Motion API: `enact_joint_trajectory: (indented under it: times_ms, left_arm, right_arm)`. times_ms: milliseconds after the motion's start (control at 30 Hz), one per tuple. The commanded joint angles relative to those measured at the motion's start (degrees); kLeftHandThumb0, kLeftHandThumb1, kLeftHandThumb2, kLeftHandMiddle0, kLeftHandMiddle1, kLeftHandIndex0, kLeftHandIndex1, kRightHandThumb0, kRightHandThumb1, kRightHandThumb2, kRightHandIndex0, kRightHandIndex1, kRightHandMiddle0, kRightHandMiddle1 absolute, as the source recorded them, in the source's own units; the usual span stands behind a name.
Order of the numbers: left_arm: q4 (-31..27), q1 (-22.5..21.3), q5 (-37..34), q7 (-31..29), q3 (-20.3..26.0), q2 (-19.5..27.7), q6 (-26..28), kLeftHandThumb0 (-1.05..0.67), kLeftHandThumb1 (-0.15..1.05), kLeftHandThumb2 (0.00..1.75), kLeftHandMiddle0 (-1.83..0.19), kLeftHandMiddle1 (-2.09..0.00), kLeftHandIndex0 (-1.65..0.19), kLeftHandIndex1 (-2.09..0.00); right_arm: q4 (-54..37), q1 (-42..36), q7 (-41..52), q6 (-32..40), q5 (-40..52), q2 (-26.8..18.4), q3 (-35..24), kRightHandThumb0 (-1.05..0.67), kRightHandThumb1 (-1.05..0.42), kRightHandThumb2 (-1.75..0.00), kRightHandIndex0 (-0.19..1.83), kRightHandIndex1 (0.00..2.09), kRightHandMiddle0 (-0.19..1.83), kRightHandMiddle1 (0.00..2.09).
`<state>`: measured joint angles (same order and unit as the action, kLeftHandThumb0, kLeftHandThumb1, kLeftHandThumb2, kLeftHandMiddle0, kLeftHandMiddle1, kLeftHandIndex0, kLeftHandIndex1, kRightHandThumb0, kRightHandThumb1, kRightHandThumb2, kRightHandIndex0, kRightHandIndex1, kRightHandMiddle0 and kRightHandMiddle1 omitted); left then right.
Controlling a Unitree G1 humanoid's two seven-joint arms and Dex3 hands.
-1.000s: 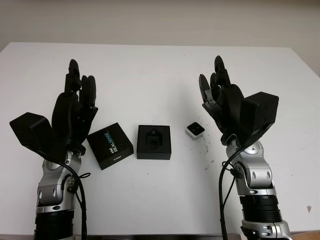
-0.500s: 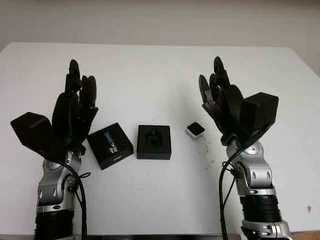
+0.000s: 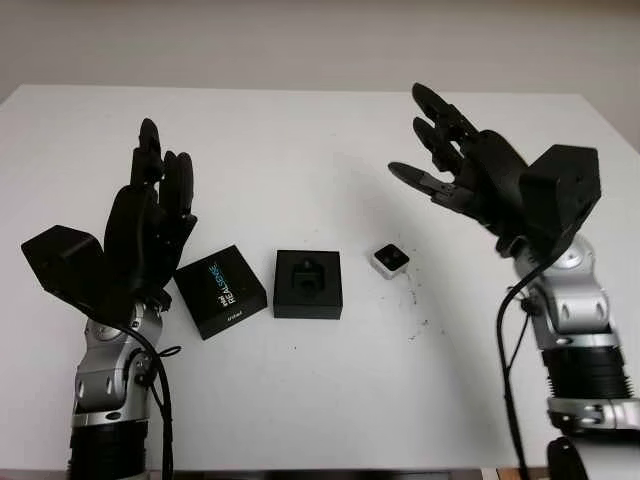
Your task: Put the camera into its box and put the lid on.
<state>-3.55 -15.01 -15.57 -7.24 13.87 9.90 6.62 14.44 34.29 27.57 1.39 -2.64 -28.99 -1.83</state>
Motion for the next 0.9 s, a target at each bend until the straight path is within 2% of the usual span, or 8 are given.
enact_joint_trajectory:
  times_ms: [0,200,433,500,867]
  left_arm:
    - [-1.0,-0.3,0.1,-0.2,0.4,1.0,0.0,-0.64,1.05,0.46,0.19,0.00,0.19,0.00]
    - [-1.3,-0.2,-0.1,0.1,0.2,1.4,0.4,-0.64,1.05,0.47,0.19,0.00,0.19,0.00]
    - [-1.5,-0.3,-0.2,0.2,0.3,1.4,0.8,-0.64,1.05,0.46,0.19,0.00,0.19,0.00]
    - [-1.2,-0.4,-0.3,-0.1,0.3,1.5,0.6,-0.65,1.05,0.46,0.19,0.00,0.19,0.00]
    - [-0.8,-0.7,-0.1,-0.1,0.2,1.3,0.3,-0.65,1.05,0.45,0.19,0.00,0.19,0.00]
  right_arm:
    - [2.5,2.2,1.8,-4.1,-2.6,-3.1,2.1,-0.37,-0.78,-0.03,0.30,0.25,0.19,0.33]
    - [4.4,3.6,5.4,-9.7,-8.8,-7.4,6.5,-0.28,-0.74,-0.05,0.37,0.22,0.30,0.25]
    - [3.5,4.2,7.7,-13.2,-16.2,-11.2,10.7,-0.36,-0.74,-0.05,0.38,0.16,0.37,0.12]
    - [4.0,4.0,7.5,-15.3,-17.2,-11.6,11.3,-0.36,-0.75,-0.06,0.38,0.15,0.37,0.11]
    - [3.4,3.2,4.9,-16.3,-26.1,-12.2,15.0,-0.42,-0.80,-0.07,0.36,0.12,0.41,0.10]
